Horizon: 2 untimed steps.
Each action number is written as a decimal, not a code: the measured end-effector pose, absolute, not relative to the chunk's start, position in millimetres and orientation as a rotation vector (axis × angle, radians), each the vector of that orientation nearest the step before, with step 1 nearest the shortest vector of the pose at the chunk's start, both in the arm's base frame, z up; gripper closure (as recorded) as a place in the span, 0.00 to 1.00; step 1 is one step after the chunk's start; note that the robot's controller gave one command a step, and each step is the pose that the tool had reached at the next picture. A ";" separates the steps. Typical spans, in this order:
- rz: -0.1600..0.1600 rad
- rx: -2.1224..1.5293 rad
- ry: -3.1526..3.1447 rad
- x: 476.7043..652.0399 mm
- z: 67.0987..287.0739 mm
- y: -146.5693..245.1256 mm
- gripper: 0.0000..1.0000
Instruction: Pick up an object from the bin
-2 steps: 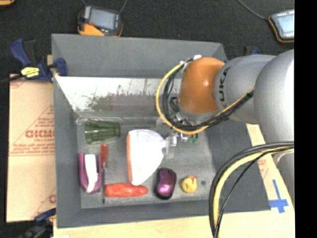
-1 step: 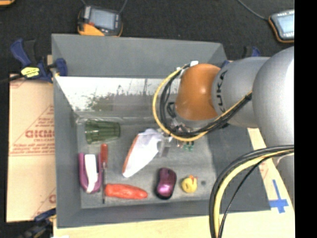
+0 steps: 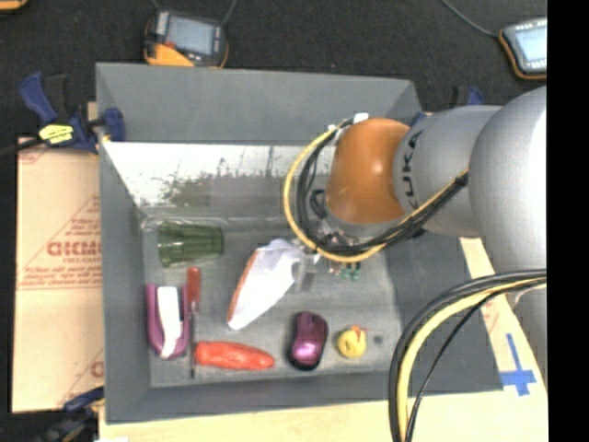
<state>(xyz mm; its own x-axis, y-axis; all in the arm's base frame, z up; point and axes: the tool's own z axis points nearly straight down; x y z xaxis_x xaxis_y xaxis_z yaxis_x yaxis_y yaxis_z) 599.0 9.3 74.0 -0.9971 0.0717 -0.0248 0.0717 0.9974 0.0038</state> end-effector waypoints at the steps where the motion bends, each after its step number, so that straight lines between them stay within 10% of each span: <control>1: 0.004 0.112 3.122 596.2 100.3 8.9 1.00; 2: 0.005 0.110 3.119 597.1 154.6 8.7 1.00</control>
Offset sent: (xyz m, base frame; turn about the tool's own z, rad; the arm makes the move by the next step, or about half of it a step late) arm -0.0030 -0.0003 0.1244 -0.0001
